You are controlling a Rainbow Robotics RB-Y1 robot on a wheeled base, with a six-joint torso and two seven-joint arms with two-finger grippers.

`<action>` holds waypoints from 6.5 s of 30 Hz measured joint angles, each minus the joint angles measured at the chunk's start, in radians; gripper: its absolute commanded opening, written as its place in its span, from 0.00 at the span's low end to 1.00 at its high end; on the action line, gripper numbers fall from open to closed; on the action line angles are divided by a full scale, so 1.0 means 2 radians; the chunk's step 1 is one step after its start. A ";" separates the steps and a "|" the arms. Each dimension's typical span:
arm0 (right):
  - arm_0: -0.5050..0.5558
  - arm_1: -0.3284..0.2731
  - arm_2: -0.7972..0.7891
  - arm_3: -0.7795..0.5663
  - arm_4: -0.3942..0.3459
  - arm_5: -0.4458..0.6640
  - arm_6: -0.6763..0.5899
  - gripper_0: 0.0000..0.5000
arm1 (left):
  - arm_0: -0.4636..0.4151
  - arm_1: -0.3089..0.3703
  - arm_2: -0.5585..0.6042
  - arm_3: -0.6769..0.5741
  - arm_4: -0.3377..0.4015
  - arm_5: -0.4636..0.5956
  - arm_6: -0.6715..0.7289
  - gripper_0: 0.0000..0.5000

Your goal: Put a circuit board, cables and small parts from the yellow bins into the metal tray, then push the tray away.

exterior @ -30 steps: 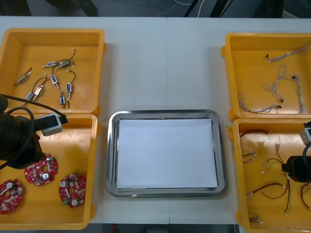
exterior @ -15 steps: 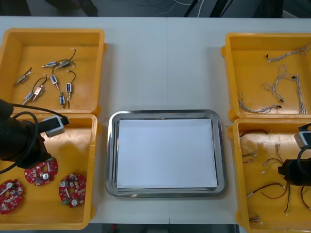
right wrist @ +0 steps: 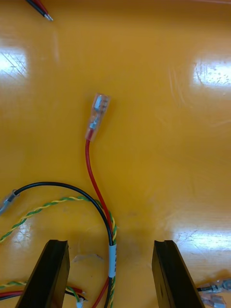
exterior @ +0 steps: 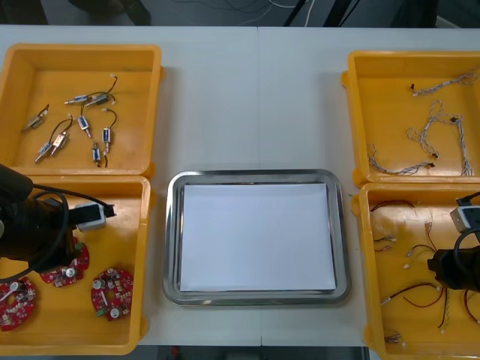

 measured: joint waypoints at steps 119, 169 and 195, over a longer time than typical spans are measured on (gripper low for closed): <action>-0.178 -0.096 -0.151 -0.122 -0.266 0.324 -0.002 0.00 | -0.033 -0.002 0.125 -0.037 0.034 0.213 0.015 0.00; -0.323 -0.120 0.115 -0.200 -0.235 0.312 -0.007 0.00 | -0.236 -0.250 -0.059 -0.123 -0.060 0.345 0.402 0.00; -0.332 -0.120 0.129 -0.199 -0.243 0.311 -0.008 0.00 | -0.269 -0.312 -0.203 -0.038 -0.165 0.298 0.461 0.00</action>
